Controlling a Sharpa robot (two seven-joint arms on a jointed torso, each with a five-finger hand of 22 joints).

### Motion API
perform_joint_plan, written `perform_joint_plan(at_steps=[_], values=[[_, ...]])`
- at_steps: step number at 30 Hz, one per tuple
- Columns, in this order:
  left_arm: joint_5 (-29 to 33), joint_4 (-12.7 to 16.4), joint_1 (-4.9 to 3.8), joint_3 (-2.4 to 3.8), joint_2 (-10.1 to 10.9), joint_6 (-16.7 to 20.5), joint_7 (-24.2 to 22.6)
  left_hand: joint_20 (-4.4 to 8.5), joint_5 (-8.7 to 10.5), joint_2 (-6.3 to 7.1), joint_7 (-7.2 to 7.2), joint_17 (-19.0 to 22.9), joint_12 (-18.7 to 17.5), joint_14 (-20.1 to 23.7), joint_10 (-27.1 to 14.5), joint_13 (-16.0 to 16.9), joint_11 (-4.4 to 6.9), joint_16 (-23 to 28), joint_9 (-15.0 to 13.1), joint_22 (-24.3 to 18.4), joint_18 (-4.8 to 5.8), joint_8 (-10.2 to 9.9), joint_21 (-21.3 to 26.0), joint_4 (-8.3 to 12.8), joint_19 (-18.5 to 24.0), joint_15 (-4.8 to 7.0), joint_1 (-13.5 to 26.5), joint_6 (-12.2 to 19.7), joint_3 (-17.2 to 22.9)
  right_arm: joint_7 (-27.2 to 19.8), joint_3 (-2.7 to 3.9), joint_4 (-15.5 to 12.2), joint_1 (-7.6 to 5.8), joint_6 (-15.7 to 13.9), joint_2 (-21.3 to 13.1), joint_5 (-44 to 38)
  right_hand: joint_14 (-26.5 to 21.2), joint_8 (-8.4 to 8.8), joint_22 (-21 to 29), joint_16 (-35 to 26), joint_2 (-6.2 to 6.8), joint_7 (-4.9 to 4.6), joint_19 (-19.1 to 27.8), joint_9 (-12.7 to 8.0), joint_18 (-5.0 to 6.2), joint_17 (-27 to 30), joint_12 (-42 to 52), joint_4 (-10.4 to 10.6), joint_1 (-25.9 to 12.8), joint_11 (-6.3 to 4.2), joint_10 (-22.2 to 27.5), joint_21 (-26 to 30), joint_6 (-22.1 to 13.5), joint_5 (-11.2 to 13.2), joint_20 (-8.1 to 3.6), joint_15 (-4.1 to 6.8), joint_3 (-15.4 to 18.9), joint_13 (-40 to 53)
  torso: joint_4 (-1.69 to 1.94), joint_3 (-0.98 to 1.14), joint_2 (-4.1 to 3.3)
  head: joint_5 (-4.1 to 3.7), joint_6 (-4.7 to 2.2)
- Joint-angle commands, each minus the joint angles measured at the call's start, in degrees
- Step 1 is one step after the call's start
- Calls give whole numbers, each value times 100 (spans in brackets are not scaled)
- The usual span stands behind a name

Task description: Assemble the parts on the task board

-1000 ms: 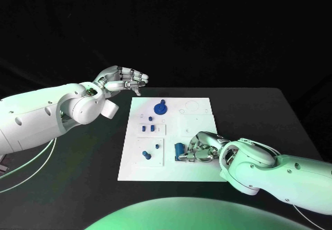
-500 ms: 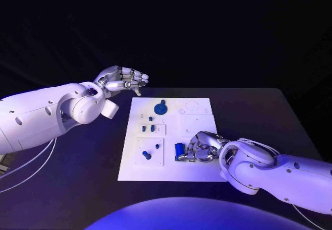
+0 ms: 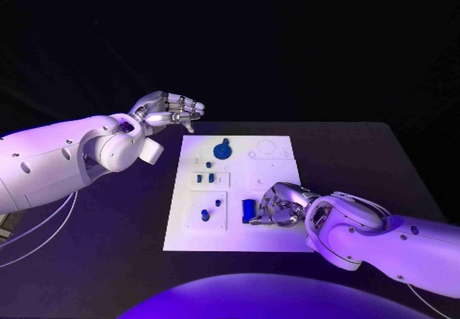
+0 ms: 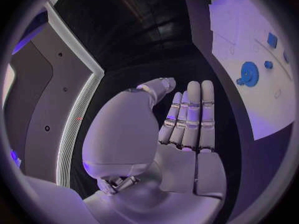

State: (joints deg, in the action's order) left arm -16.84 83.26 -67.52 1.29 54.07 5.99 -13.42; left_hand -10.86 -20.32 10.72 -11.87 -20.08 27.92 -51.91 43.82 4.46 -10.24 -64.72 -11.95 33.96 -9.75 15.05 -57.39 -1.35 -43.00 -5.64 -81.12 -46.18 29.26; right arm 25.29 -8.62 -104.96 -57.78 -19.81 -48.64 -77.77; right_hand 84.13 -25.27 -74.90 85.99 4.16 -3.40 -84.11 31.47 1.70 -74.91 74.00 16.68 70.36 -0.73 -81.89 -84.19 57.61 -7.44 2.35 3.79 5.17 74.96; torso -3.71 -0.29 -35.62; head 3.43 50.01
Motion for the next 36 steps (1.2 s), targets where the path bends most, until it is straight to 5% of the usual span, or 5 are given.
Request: perform_joint_plan(at_steps=[1,14,22,26,36], values=[[1,7,-3,4,-5,-61,-22,-22,-26,-17,-156,7,19,52,-43,-3,14,-29,7,-7,-81,35,6,15,25,-4,38,15,34,-100,-1,-2,2,-74,-18,-82,404,33,-1340,9,-7,-19,-366,3,-42,-607,19,-11,55,8,-45,-27,13,-10,-24,43,-69,88,-1,-2,-6,5,-1],[1,8,-3,3,-7,-62,-30,-22,-26,-17,-156,7,19,52,-43,-3,14,-29,7,-7,-81,35,6,15,25,-4,38,15,34,-132,0,-8,-28,-354,-139,-134,404,81,-1335,4,-147,-12,-359,-19,-38,-602,11,-34,292,-1,-56,-12,18,-12,-33,51,-321,107,-9,2,1,-19,-1],[1,7,-3,3,-8,-55,-43,-21,-24,-16,-157,10,31,54,-49,-3,13,-32,7,-5,-80,40,2,20,22,-4,37,16,43,-671,-1,-130,-347,-743,-732,1083,362,306,-1260,-92,-46,-133,-254,-96,15,-425,-126,-83,636,96,36,233,-238,-6,24,-25,-569,35,-30,-12,24,-108,-1],[1,22,-3,3,-10,-56,-48,-21,-24,-16,-157,10,31,54,-49,-3,13,-32,7,-5,-80,40,2,20,22,-4,37,16,43,-705,-4,-143,-416,-711,-1048,1331,355,191,-1250,-109,-26,-88,-240,-6,24,-398,-150,-98,704,70,54,267,-76,0,29,-14,-625,25,-43,-24,34,-169,-1],[1,93,-2,3,30,-53,-63,-21,-24,-16,-157,10,31,54,-49,-3,13,-32,7,-5,-80,40,2,20,22,-4,37,16,43,-461,-25,-82,-179,-693,-1517,735,340,211,-1229,-156,105,-124,-212,174,38,-332,-292,-44,692,88,128,337,-273,3,21,-16,-680,-67,-125,-24,38,-328,-1]])
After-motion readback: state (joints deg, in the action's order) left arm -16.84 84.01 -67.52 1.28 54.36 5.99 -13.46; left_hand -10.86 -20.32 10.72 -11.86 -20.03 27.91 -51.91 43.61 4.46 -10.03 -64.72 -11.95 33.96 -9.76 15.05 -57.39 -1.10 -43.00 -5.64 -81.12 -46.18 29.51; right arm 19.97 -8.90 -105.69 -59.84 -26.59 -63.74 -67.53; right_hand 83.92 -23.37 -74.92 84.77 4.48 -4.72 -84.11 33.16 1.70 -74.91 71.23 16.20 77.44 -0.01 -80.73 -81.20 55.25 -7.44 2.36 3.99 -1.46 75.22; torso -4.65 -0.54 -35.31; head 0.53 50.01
